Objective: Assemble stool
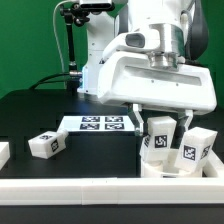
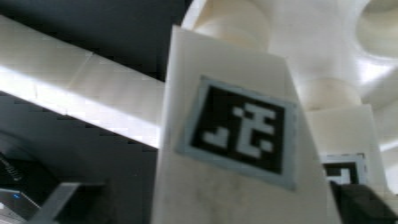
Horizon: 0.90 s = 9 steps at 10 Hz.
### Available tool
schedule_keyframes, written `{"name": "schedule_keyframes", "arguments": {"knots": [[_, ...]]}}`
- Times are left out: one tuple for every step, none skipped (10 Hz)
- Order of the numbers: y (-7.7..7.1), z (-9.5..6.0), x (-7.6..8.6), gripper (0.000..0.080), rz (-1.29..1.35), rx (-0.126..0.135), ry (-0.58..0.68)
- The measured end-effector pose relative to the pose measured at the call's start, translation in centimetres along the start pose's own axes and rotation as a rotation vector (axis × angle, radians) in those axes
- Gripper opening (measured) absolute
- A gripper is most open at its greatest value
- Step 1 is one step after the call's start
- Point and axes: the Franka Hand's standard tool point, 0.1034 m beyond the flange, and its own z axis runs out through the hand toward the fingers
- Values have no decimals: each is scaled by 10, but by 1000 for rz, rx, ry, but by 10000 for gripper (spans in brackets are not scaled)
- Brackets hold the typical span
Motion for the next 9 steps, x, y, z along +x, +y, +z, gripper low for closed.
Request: {"name": "schedule_keyframes", "arguments": {"knots": [[2, -2, 1, 609, 1, 1, -6], [4, -5, 4, 644, 3, 2, -11], [6, -10, 7, 644, 7, 8, -24], [7, -15, 8, 648, 12, 18, -48], [10, -21, 10, 649, 19, 27, -72], [12, -26, 12, 649, 26, 37, -98], [15, -28, 11, 649, 34, 52, -140], [20, -30, 7, 649, 47, 70, -196], [28, -33, 3, 649, 81, 97, -267]]}}
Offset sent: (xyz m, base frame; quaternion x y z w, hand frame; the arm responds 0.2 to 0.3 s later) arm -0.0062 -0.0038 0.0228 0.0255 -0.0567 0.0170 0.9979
